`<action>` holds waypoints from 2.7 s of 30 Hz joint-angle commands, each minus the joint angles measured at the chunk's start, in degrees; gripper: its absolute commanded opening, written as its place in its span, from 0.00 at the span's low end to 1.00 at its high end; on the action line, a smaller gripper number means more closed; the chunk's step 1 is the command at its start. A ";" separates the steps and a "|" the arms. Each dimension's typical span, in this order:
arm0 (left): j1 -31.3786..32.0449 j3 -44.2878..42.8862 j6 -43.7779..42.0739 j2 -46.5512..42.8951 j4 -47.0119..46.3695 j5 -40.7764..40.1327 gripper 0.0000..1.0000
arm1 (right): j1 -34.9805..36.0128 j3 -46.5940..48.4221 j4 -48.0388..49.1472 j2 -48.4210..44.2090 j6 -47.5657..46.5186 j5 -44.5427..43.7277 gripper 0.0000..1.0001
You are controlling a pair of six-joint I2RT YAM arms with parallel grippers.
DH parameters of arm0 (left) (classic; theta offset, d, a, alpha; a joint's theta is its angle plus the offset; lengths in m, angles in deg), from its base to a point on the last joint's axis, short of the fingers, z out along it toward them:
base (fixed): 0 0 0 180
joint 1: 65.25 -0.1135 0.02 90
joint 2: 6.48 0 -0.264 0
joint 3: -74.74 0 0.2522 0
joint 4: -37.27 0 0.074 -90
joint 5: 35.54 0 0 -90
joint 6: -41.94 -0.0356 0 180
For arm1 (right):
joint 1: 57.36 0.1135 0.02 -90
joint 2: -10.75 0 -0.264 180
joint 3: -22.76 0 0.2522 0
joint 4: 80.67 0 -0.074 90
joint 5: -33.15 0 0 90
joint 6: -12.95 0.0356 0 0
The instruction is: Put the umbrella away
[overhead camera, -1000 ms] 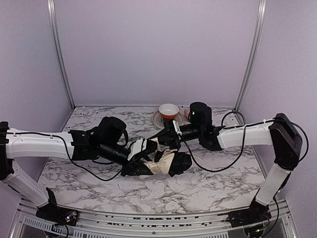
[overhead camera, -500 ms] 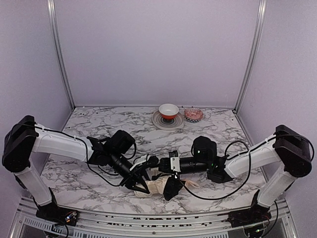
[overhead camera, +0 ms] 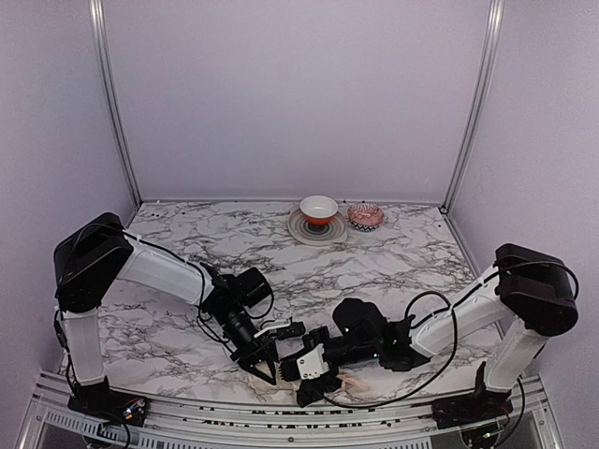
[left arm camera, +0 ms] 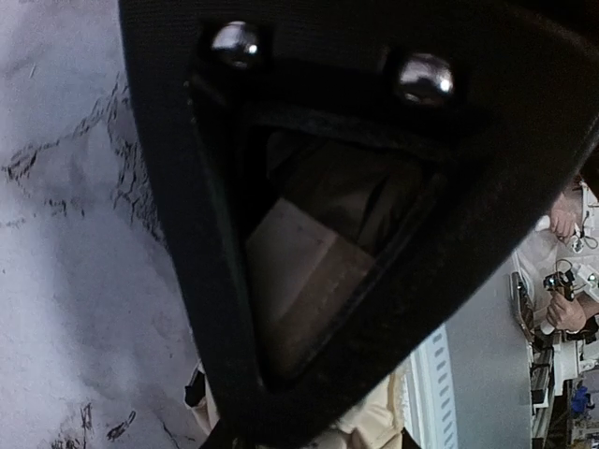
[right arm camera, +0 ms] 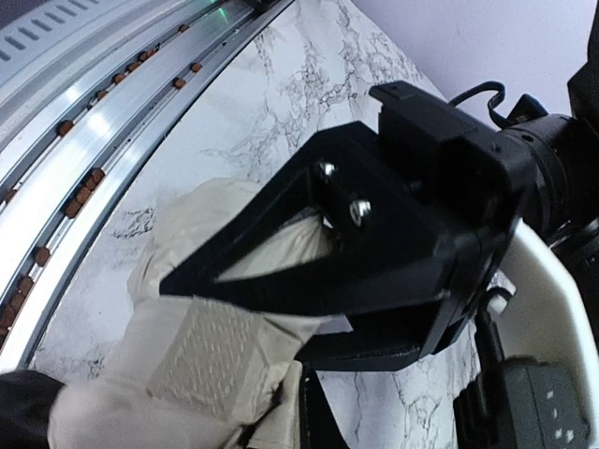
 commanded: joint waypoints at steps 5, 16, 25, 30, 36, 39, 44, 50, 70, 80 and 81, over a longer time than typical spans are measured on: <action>-4.80 -4.14 6.28 1.12 -3.82 -20.12 0.00 | 5.98 6.85 5.42 7.53 -3.35 3.85 0.00; -4.56 -3.18 4.72 1.56 -3.77 -22.93 0.00 | 6.11 5.62 10.45 6.40 -0.49 5.65 0.12; -3.49 -1.30 0.63 -0.66 -1.12 -23.51 0.00 | 6.02 0.73 16.87 6.32 0.54 0.24 0.23; -3.49 -2.06 0.71 -0.02 -0.69 -23.89 0.00 | 6.02 1.53 15.01 5.85 0.96 1.10 0.30; -3.49 -1.17 0.20 -1.00 -0.59 -23.96 0.00 | 6.02 -0.46 13.86 6.08 0.43 -3.56 0.25; -3.60 -0.66 0.25 -1.51 -0.62 -24.65 0.00 | 5.76 -1.81 13.83 5.70 -1.08 -7.25 0.22; -3.92 -0.88 1.33 -2.93 -1.42 -24.55 0.00 | 5.76 -1.76 11.35 6.39 -2.16 -9.45 0.22; -4.25 0.13 3.17 -4.29 -1.85 -27.75 0.00 | 5.52 -3.55 10.52 6.31 -6.70 -20.30 0.21; -5.07 11.24 23.04 -24.81 -29.95 -62.57 0.00 | -11.09 -4.39 24.83 -8.71 43.17 2.19 0.35; -3.31 16.31 25.52 -33.74 -38.83 -71.77 0.00 | -15.51 16.29 16.40 6.18 74.33 8.23 0.43; -3.12 16.64 25.16 -34.19 -39.06 -71.89 0.00 | -15.64 18.08 14.14 7.14 74.44 8.26 0.43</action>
